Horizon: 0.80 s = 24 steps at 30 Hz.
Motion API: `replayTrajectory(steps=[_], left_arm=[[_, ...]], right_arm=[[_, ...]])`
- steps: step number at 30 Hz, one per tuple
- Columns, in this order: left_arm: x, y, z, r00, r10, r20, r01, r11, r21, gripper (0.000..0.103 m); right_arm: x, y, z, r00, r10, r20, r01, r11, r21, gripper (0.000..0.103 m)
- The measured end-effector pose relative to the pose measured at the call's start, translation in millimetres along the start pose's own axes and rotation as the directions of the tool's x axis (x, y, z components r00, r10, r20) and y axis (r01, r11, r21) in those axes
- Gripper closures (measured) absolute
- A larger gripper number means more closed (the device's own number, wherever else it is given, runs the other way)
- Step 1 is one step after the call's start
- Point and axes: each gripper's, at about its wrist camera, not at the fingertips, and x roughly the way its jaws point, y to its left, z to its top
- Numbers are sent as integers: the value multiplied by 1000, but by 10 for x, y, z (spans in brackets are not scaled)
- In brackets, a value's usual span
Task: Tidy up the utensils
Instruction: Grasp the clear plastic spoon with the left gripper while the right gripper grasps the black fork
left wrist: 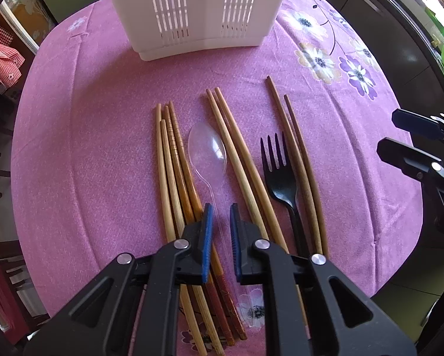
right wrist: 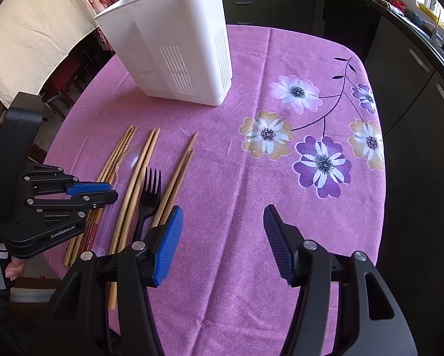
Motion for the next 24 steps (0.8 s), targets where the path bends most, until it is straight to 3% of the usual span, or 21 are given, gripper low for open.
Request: replayTrajectory(steps=[8,15,24], left_arm=[[69,-120,71,998,60,32,-60,998,17,92],[-139,-64,45,995,4,104,-1,1000,-31,95],[-774,197,-154,959,26,281,-10,998,-58,95]], right_arm=[[9,12,-9,1000,-8,-8,8,1000,-5,46],[-7,185,-29,998,-37,-49,34,998,-56,47],[221,642,-22,986,36,-166,-52,995,-91,75]])
